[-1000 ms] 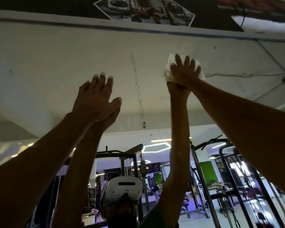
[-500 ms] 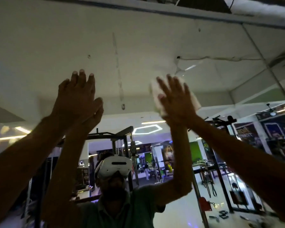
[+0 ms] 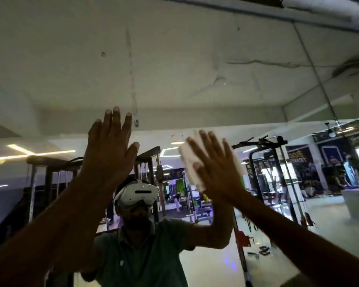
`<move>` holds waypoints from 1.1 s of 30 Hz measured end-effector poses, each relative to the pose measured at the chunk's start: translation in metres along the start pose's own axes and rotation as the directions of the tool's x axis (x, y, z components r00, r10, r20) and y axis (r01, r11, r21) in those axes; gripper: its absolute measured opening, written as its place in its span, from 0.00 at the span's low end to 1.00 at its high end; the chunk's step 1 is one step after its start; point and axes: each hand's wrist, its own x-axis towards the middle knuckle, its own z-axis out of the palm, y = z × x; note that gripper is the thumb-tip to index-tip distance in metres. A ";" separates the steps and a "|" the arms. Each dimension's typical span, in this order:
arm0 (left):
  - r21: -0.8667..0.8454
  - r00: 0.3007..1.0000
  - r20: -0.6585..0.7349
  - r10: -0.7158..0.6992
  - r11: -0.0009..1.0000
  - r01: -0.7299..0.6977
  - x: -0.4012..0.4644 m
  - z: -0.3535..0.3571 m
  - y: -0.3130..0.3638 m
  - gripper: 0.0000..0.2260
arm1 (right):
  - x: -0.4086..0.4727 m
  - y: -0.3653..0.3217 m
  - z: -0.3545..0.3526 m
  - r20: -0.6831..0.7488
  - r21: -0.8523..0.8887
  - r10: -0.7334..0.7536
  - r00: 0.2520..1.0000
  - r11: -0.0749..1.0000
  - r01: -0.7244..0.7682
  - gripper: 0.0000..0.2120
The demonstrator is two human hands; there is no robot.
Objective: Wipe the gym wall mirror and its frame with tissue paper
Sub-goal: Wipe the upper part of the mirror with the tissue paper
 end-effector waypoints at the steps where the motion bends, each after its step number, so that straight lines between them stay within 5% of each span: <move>1: 0.015 1.000 0.011 0.022 1.000 -0.022 -0.004 -0.002 -0.002 0.33 | 0.013 0.031 -0.004 -0.032 -0.042 0.125 0.992 0.991 -0.127 0.29; 4: 0.068 0.999 0.027 0.038 0.997 -0.040 -0.012 -0.004 -0.006 0.36 | 0.045 0.084 -0.014 -0.046 0.009 0.513 0.857 0.858 -0.514 0.39; 6: 0.021 0.999 0.027 -0.025 0.999 0.025 -0.011 -0.006 0.005 0.34 | 0.058 0.059 -0.011 -0.096 0.066 0.655 0.749 0.755 -0.652 0.39; 8: -0.053 0.997 0.044 -0.060 0.997 0.062 -0.008 -0.005 0.030 0.34 | 0.041 0.005 -0.002 -0.131 0.002 0.554 0.822 0.829 -0.559 0.34; 10: -0.058 0.999 0.052 -0.004 0.998 0.007 -0.005 0.003 0.057 0.33 | -0.004 -0.043 0.009 -0.044 -0.014 0.248 0.968 0.968 -0.249 0.30; 12: -0.051 0.999 0.032 0.030 0.998 -0.028 -0.004 0.016 0.076 0.30 | -0.040 -0.042 0.005 0.046 0.056 0.002 0.999 0.998 -0.004 0.30; 14: -0.054 0.999 0.031 0.018 0.998 -0.016 -0.004 0.022 0.081 0.30 | -0.036 0.008 0.001 0.061 0.067 -0.057 0.997 0.996 0.053 0.29; 19: 0.011 0.998 0.049 0.034 0.999 -0.034 -0.010 0.013 0.061 0.31 | 0.034 0.129 -0.017 0.052 -0.062 0.419 0.907 0.907 -0.416 0.36; 22: 0.089 0.996 0.062 -0.066 0.994 0.060 -0.019 0.007 0.039 0.37 | 0.082 0.111 -0.024 0.046 0.067 0.608 0.792 0.790 -0.610 0.38; 24: 0.111 0.996 0.067 -0.055 0.993 0.047 -0.024 0.005 0.029 0.39 | 0.098 0.057 -0.019 -0.011 0.043 0.525 0.851 0.851 -0.524 0.38; 27: 0.119 0.997 0.079 -0.025 0.993 0.015 -0.024 0.004 0.027 0.40 | 0.080 -0.035 -0.002 -0.004 0.022 0.116 0.993 0.993 -0.116 0.33; 30: 0.144 0.997 0.077 -0.020 0.990 0.009 -0.025 0.002 0.025 0.39 | 0.066 -0.034 0.003 0.034 0.031 -0.158 0.987 0.987 0.157 0.30; 33: 0.139 0.998 0.067 -0.004 0.990 -0.005 -0.027 0.000 0.020 0.38 | 0.084 0.040 -0.006 0.022 -0.072 0.019 1.000 0.997 -0.017 0.32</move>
